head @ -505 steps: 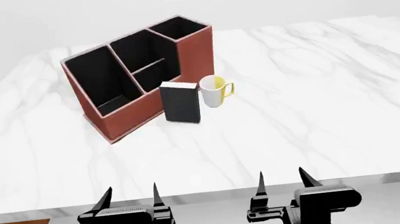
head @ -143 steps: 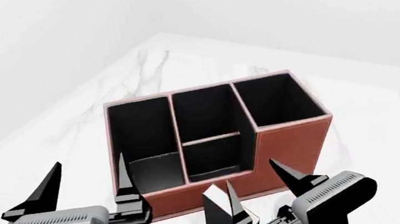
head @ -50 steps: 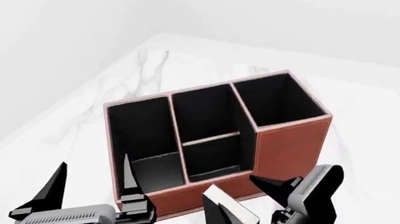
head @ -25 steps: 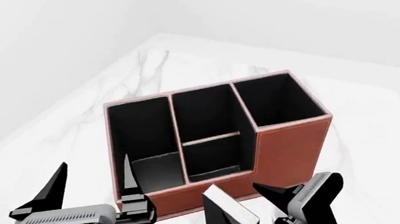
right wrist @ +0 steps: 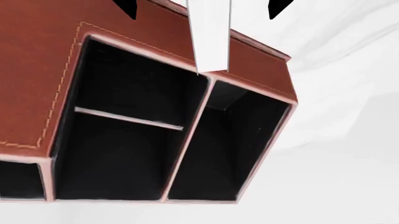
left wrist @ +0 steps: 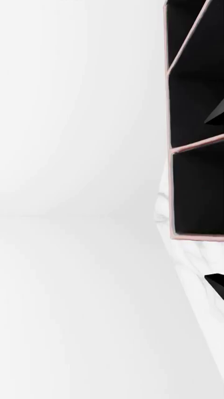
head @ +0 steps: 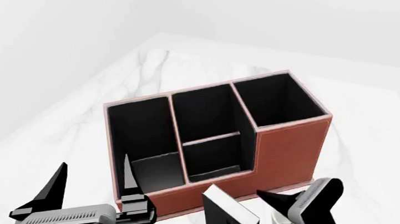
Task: Pick up the book and place it in the right compartment of the caddy.
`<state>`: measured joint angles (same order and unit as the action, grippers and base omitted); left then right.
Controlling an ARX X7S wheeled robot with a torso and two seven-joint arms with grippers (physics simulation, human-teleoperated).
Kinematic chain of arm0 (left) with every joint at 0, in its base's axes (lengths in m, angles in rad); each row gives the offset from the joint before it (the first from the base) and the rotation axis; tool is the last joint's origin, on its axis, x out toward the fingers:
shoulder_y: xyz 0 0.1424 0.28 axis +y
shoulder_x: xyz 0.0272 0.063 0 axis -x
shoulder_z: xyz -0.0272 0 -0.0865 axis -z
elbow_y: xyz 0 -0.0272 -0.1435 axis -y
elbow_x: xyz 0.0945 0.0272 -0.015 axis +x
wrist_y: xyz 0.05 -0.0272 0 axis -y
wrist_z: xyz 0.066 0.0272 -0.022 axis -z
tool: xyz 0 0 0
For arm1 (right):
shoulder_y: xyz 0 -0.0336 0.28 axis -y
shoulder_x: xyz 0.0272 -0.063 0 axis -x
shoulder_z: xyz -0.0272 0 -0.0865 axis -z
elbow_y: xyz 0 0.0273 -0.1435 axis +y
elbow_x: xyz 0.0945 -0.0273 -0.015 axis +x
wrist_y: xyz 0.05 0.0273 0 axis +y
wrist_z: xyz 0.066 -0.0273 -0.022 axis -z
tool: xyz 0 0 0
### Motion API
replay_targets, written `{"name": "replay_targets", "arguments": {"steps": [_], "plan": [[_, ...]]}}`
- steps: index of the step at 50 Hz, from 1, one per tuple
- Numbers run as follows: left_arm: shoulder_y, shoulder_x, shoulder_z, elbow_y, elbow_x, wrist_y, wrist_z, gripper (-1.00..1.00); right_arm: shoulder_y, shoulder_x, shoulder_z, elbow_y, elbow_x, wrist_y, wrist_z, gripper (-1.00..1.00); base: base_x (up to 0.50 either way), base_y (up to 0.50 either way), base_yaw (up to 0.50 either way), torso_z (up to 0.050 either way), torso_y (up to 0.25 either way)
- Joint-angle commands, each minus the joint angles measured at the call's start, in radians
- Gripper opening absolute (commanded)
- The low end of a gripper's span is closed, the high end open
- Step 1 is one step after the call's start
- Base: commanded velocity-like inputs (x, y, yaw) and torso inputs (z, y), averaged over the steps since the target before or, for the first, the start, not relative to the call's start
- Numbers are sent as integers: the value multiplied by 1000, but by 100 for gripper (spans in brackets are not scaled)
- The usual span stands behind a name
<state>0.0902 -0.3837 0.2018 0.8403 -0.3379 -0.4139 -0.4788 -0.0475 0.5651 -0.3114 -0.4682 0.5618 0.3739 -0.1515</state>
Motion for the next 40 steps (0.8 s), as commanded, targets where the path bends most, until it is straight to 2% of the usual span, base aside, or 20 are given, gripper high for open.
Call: {"name": "replay_targets", "arguments": {"steps": [1,40], "plan": [[-2,-4,3,0,-4,1,-4,100,-1,10,-12,-4,1,18,1,100,0,0,0,0,0],[-2,-16,13,-4,-9,11,-19,100,24,13,-52,20,-4,76,17,100,0,0,0,0,0]]}}
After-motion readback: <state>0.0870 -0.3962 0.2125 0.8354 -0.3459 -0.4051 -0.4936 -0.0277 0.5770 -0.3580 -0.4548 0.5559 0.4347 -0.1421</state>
